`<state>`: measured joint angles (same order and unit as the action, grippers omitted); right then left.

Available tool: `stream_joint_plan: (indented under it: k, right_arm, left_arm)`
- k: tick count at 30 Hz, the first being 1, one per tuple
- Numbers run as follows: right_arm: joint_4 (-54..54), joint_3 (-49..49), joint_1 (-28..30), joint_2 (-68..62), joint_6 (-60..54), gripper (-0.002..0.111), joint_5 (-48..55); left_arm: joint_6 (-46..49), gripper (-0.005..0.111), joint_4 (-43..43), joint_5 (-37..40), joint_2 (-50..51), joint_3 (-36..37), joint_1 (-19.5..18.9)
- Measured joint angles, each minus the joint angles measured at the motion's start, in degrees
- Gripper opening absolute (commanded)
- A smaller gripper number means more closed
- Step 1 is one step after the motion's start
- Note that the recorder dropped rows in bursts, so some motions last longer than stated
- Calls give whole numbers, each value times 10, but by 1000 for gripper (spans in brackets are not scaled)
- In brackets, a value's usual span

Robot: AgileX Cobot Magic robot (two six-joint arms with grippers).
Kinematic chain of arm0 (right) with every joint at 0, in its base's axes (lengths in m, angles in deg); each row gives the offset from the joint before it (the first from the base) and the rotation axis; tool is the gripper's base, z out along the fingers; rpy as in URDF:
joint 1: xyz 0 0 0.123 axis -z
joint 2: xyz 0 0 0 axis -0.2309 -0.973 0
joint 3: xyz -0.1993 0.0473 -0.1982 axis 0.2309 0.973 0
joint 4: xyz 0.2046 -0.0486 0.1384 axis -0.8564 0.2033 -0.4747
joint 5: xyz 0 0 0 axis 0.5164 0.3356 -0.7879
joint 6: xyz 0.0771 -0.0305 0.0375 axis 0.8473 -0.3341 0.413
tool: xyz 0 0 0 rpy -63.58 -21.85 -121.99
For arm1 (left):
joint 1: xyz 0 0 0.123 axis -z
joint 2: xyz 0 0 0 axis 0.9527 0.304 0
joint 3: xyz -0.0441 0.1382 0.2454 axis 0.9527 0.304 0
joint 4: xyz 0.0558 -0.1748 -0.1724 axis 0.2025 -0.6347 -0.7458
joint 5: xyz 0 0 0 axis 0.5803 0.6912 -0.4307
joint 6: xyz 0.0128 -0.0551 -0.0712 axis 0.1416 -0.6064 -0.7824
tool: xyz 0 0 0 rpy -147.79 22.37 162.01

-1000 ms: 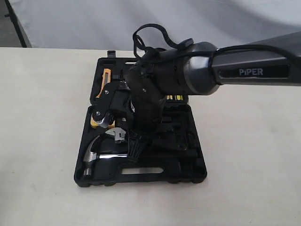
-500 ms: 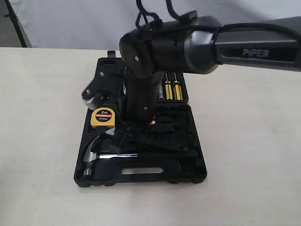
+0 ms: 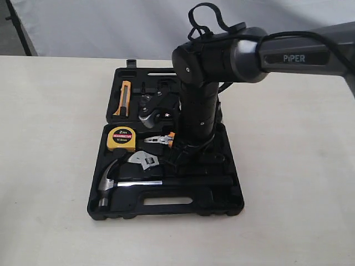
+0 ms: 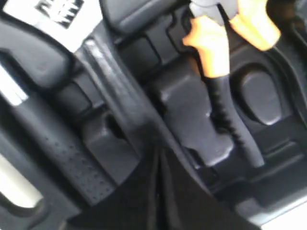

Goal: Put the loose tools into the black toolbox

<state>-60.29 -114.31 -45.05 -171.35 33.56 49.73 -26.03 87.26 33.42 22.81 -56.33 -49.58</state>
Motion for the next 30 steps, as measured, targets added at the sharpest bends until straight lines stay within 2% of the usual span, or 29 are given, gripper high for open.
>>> stream_joint_plan:
  k: [8,18,30]
  right_arm:
    - [-18,-13,0,45,12,0,-13]
    - [-40,3,0,-23,17,0,-29]
    - [-52,-23,0,17,17,0,-45]
  left_arm:
    - [0,1,0,0,0,0,0]
    - [0,1,0,0,0,0,0]
    - [0,1,0,0,0,0,0]
